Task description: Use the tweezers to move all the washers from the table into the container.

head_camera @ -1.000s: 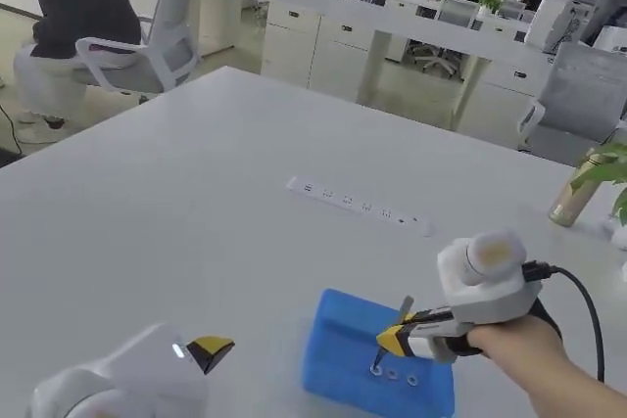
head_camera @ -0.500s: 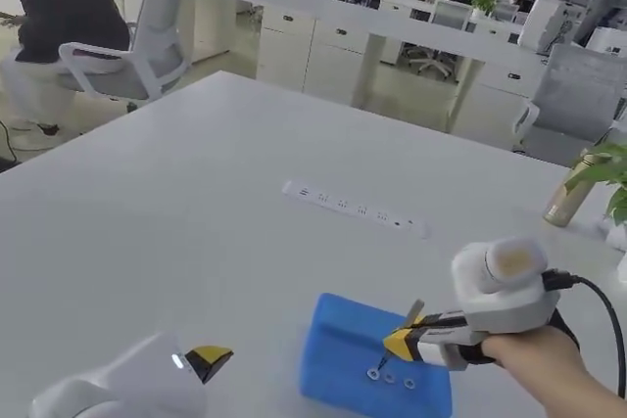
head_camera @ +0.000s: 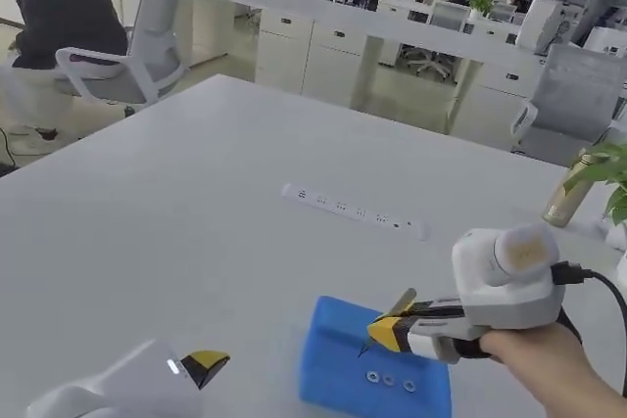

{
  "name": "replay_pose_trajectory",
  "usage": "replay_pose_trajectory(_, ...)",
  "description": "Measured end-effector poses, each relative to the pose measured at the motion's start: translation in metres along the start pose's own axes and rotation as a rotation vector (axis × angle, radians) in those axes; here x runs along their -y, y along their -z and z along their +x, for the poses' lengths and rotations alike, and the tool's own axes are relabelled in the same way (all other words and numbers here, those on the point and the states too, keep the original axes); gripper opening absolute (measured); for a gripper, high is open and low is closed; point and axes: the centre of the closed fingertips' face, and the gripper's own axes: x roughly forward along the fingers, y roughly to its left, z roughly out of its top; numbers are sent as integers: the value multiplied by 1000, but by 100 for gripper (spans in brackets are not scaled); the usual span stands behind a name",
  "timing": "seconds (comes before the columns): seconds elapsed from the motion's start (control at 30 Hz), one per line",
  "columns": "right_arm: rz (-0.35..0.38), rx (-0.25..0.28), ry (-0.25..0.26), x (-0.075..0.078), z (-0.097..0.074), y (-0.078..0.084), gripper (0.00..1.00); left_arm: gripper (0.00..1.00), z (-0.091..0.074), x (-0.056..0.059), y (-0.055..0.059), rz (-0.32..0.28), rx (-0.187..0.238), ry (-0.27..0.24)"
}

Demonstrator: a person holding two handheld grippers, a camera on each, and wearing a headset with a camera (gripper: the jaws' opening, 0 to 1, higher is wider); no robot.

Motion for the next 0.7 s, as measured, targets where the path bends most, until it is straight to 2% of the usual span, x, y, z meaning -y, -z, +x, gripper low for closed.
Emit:
replay_pose_trajectory(0.2,-33,19,-26,-14,0,-10,3,77,0,-1,0,-2,1,-5)
replay_pose_trajectory(0.4,-83,-3,-38,-23,-2,-10,3,77,0,0,-1,-2,3,-2)
replay_pose_trajectory(0.7,-92,7,-75,-42,-3,-11,3,77,0,0,-1,-2,4,1)
